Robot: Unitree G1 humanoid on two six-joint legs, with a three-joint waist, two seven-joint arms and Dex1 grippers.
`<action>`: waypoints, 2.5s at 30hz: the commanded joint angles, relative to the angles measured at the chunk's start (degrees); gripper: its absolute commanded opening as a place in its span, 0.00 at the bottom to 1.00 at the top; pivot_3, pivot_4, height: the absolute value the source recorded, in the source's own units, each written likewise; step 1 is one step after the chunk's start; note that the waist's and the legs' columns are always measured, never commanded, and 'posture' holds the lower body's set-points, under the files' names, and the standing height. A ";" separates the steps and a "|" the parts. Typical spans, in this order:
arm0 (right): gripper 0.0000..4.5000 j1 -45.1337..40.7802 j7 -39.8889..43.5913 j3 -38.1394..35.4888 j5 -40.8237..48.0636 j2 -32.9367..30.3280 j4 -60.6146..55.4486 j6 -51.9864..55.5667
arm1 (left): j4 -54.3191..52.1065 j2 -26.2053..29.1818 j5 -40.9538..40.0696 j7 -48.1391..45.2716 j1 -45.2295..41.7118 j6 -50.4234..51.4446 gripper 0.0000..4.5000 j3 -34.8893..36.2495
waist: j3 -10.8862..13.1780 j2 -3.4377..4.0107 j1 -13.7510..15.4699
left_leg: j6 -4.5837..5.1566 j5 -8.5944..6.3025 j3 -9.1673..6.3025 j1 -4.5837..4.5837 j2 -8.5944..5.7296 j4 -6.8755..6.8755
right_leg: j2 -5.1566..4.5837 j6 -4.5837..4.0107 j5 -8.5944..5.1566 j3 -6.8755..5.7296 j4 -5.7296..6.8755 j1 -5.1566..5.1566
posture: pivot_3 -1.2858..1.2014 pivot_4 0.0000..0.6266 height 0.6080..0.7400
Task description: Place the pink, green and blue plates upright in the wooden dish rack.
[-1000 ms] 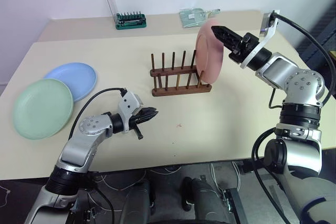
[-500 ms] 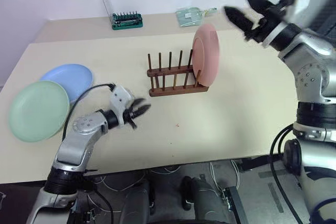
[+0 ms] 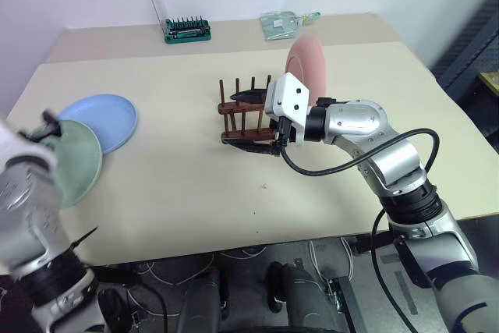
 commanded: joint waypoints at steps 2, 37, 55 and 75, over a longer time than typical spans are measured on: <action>0.90 0.06 1.60 0.95 -2.15 1.67 0.38 -2.30 | -6.58 -2.74 -5.40 4.22 3.51 8.25 0.98 9.08 | 0.01 -0.14 0.27 | -0.03 0.01 -0.08 0.00 0.02 0.02 | 0.03 0.06 -0.06 -0.04 0.02 0.01 | 0.52 0.24 0.92; 0.95 -0.74 -0.17 -0.06 -10.43 4.62 2.78 -9.69 | -7.10 -8.50 -20.35 4.26 -2.55 -7.27 0.00 -3.31 | -0.01 -0.46 1.43 | -0.23 -0.08 -0.07 0.00 0.04 0.10 | 0.02 -0.28 -0.13 -0.11 -0.04 0.07 | 0.52 0.24 0.92; 0.95 -10.10 -16.69 7.04 -40.51 6.55 31.37 -42.89 | -8.41 -8.23 -13.31 7.83 -20.58 7.99 0.00 -29.63 | 0.02 -0.48 0.77 | -0.12 0.08 0.06 -0.03 -0.06 0.02 | 0.16 -0.06 0.02 -0.06 -0.02 0.01 | 0.52 0.24 0.92; 0.00 -9.94 -21.88 5.54 -46.74 5.87 32.43 -46.41 | -8.02 -12.77 -15.58 8.19 -24.58 2.82 0.56 -21.13 | 0.03 -0.49 0.99 | -0.15 0.10 0.04 -0.03 -0.07 0.04 | 0.15 -0.04 0.02 -0.05 -0.02 0.04 | 0.52 0.24 0.92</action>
